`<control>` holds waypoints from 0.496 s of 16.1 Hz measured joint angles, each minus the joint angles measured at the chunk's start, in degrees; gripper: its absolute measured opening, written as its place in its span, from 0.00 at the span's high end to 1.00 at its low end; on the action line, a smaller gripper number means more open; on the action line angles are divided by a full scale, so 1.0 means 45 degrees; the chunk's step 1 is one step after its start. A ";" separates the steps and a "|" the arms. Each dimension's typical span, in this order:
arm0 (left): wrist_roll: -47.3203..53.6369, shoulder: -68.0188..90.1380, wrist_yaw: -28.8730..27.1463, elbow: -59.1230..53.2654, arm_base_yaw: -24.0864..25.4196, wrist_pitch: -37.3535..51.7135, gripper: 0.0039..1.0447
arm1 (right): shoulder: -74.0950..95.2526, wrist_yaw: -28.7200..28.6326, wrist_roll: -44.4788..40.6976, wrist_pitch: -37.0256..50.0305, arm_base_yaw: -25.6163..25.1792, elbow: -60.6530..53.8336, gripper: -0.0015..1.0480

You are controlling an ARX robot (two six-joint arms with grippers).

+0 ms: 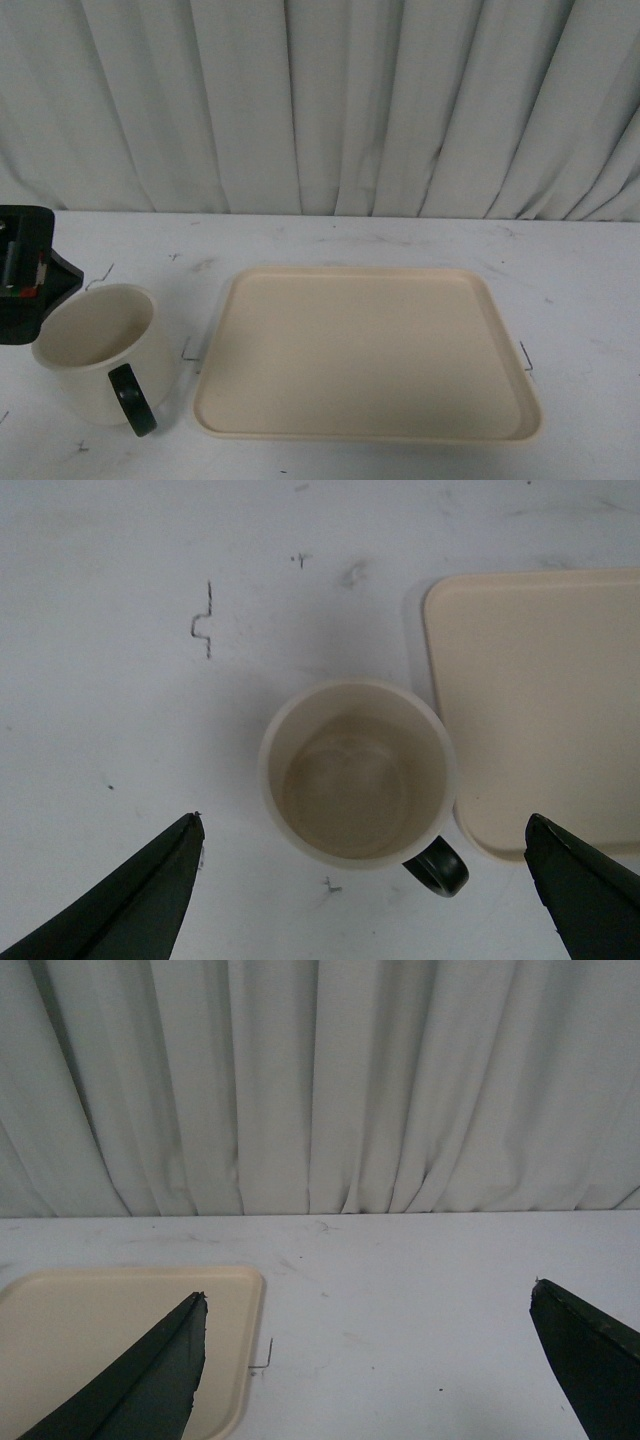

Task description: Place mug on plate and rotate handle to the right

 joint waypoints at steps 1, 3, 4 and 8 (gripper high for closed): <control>-0.0126 0.0272 0.0209 0.0170 0.0112 -0.0194 0.06 | 0.0000 0.0000 -0.0005 0.0000 0.0000 0.0000 0.06; -0.0641 0.1409 0.0928 0.0743 0.0602 -0.0690 0.06 | 0.0000 0.0000 0.0000 0.0000 0.0000 0.0000 0.06; -0.0821 0.2074 0.1093 0.1064 0.0840 -0.0845 0.06 | -0.0005 0.0000 0.0000 0.0000 0.0000 0.0000 0.06; -0.1205 0.4313 0.1103 0.2089 0.1200 -0.0641 0.06 | -0.0005 0.0000 -0.0005 0.0000 0.0000 0.0000 0.06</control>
